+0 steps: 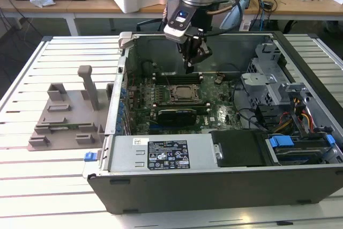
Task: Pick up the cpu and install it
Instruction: 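Install the first cpu locking lever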
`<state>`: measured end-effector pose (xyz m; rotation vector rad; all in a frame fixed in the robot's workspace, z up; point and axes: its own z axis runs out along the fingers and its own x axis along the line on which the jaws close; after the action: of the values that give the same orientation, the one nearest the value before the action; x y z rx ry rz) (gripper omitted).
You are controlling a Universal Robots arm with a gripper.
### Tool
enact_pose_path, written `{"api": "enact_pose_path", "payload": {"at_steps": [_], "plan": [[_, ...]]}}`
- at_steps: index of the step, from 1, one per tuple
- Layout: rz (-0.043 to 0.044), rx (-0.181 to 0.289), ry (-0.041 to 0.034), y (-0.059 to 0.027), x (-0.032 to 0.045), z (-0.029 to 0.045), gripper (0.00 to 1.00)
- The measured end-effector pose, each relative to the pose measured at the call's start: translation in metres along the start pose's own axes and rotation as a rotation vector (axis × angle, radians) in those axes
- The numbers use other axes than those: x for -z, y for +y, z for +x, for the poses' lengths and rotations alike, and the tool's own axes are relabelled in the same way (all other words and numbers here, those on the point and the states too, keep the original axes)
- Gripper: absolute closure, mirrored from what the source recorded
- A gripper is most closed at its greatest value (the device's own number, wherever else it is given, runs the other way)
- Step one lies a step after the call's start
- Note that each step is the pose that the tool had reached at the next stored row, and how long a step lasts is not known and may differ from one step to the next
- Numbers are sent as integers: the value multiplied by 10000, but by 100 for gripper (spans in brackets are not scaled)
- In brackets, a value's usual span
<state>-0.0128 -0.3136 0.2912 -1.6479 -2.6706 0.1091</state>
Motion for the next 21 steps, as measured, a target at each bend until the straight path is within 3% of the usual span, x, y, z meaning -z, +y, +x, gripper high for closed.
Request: {"api": "enact_pose_path", "payload": {"at_steps": [9, 21], "plan": [[-52, 1481, -89, 0, 0, 0, 89], [-99, 2819, -169, 0, 0, 0, 89]]}}
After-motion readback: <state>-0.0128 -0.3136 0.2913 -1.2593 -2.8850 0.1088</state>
